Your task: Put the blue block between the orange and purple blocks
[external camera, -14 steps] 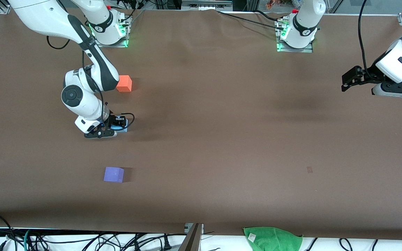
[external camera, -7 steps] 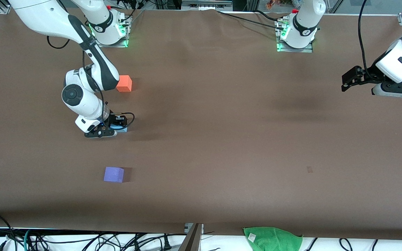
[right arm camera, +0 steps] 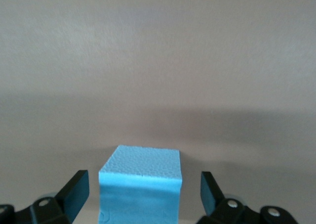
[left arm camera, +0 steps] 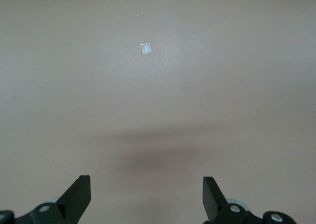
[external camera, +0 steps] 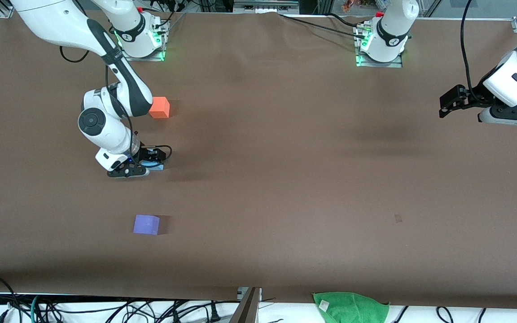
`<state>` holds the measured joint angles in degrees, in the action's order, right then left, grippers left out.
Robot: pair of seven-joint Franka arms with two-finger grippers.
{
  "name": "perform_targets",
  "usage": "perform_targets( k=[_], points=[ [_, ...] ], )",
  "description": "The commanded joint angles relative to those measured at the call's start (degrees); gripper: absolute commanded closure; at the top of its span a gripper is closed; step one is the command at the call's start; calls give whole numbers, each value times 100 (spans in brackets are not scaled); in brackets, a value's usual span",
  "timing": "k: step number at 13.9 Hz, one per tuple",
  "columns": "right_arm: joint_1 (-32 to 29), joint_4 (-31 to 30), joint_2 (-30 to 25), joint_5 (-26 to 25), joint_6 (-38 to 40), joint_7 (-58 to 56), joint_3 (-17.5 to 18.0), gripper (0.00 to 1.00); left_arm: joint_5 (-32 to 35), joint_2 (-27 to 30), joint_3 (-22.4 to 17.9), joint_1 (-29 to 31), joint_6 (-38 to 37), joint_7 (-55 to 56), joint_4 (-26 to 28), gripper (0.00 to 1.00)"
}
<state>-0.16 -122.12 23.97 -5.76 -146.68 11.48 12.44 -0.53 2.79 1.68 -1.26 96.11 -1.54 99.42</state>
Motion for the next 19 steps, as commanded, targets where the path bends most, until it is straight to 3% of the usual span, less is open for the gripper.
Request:
perform_targets(
  k=[1,10,13,19],
  points=[
    [-11,475,-244,-12,830,-93,4,0,114,-60,16,20,-119,-110,-151,0],
    [-11,2910,-622,-294,4319,-1043,-5,0,114,-60,16,20,-119,-118,-151,0],
    [-19,3535,-622,-285,4911,-1104,-23,0,105,-60,16,20,-119,-118,-151,0],
    [-37,4213,-833,-232,5957,-1596,-251,0,114,-60,16,20,-119,-118,-151,0]
  ],
)
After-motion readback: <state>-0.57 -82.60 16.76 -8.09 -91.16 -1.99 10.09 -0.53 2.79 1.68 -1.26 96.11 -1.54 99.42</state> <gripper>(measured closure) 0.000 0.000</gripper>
